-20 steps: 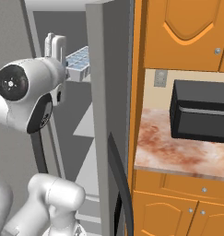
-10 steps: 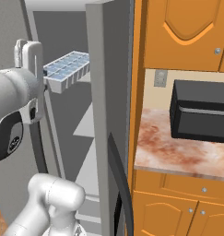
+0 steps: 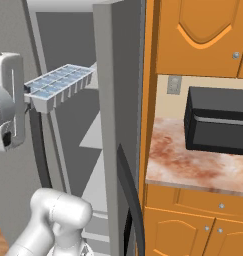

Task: Open the freezer door, pick up the ice cube tray from the freezer, and place it on the dining counter.

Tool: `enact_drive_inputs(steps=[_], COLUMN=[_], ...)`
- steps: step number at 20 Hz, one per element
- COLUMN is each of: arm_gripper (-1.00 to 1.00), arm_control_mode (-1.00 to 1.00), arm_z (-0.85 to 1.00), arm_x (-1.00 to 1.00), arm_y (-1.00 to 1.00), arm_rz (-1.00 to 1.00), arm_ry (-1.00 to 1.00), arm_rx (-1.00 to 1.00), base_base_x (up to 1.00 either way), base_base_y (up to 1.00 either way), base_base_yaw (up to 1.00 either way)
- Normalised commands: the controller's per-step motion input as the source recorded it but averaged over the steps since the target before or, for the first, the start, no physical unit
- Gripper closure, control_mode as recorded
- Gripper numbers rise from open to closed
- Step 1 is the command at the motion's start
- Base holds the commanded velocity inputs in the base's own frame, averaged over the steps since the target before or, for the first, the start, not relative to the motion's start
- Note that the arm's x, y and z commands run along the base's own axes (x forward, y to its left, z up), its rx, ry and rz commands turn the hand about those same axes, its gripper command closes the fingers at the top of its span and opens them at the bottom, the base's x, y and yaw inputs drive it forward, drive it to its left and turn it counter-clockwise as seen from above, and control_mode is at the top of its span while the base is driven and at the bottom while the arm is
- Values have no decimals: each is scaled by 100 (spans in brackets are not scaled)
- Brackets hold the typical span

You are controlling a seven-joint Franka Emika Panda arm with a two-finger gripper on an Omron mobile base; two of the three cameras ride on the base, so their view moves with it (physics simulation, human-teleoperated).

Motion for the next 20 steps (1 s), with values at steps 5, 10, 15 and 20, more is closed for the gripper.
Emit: enact_drive_inputs(steps=[5, 10, 15, 20], arm_gripper=[100, 100, 100, 100], arm_control_mode=[-100, 100, 100, 100], arm_z=[0, 0, 0, 0], arm_x=[-49, -35, 0, 0], arm_y=[0, 0, 0, 0], arm_rz=[0, 0, 0, 0], arm_ry=[0, 0, 0, 0], arm_rx=[0, 0, 0, 0], base_base_x=[0, -8, -40, -48], base_base_y=[0, 0, 2, 13], base_base_yaw=[0, 0, 0, 12])
